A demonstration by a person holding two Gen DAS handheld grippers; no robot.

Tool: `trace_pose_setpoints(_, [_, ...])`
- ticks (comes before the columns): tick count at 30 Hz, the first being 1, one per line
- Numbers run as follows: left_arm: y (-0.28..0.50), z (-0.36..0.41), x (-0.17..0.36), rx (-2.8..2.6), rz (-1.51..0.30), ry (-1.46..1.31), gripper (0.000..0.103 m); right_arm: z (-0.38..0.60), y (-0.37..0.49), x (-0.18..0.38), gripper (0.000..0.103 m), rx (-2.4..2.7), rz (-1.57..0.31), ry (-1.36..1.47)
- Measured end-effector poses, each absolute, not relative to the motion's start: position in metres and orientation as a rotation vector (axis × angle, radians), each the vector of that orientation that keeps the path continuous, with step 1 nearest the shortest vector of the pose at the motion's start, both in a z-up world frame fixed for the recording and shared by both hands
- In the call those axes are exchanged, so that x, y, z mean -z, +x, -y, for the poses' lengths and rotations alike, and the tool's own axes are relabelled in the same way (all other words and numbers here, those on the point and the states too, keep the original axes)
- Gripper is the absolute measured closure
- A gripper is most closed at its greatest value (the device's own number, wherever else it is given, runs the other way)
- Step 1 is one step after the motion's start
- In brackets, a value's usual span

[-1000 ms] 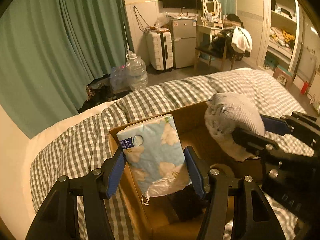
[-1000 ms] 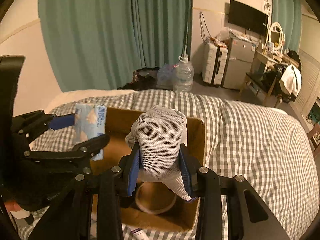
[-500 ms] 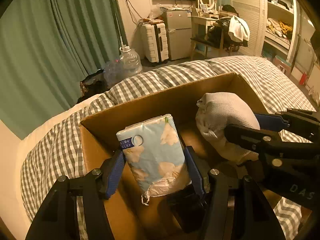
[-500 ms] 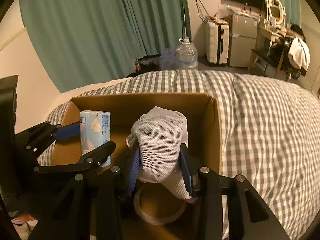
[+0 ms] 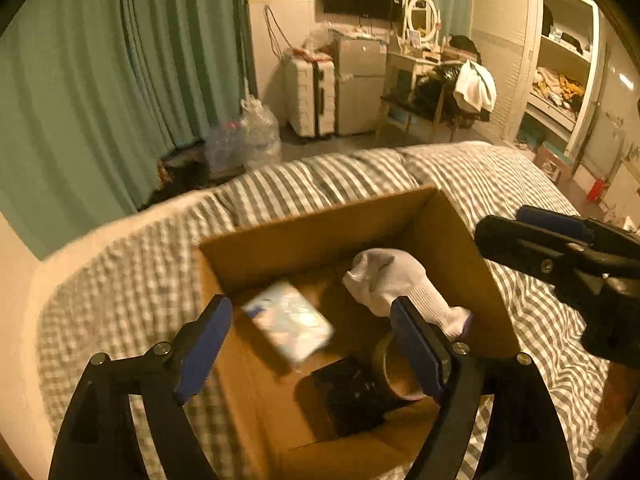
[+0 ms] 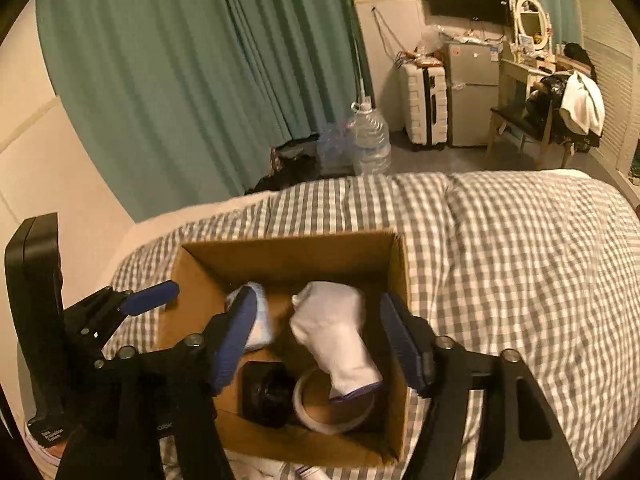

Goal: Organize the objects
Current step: 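Carry the glove and tissue pack into the box and open both grippers, then grasp the white cream tube with the right gripper while the left grasps the bear figurine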

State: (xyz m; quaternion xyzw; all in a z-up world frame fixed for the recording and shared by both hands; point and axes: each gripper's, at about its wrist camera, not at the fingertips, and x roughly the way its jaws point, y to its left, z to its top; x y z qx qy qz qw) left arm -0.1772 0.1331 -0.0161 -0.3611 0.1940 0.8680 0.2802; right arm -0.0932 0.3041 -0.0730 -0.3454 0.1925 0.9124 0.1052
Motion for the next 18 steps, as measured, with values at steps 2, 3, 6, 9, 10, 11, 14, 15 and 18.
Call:
trace_pose_setpoints(2, [-0.165,-0.128,-0.001,-2.361,-0.543,-0.915,0.010,-0.300,-0.083,0.057,0.032,-2.696,-0.550,-0.989])
trace_pose_setpoints(3, [-0.158,-0.125,-0.010,-2.376,-0.547,-0.889,0.008,-0.297,-0.078,0.050,0.032,-2.700,-0.536,-0.977])
trace_pose_setpoints(6, [-0.141,-0.114,-0.035,-2.404,-0.546,-0.842,0.007,-0.284,-0.056,0.025,0.031,-2.720,-0.482,-0.939])
trace_pose_setpoints(9, [-0.126,-0.099,-0.052,-2.434,-0.540,-0.815,0.006,-0.271,-0.038,0.008,0.029,-2.733,-0.437,-0.920])
trace_pose_setpoints(10, [-0.121,-0.092,-0.057,-2.442,-0.535,-0.808,0.006,-0.266,-0.032,0.002,0.028,-2.739,-0.424,-0.916])
trace_pose_setpoints(11, [-0.115,-0.086,-0.063,-2.452,-0.525,-0.799,0.005,-0.262,-0.026,-0.003,0.028,-2.745,-0.413,-0.911])
trace_pose_setpoints(14, [-0.100,-0.075,-0.071,-2.471,-0.504,-0.786,0.004,-0.247,-0.007,-0.018,0.024,-2.765,-0.380,-0.892])
trace_pose_setpoints(15, [-0.096,-0.071,-0.073,-2.478,-0.495,-0.790,0.004,-0.241,-0.001,-0.023,0.023,-2.769,-0.364,-0.887])
trace_pose_setpoints(18, [-0.085,-0.057,-0.078,-2.486,-0.473,-0.811,0.004,-0.229,0.012,-0.033,0.020,-2.778,-0.319,-0.880])
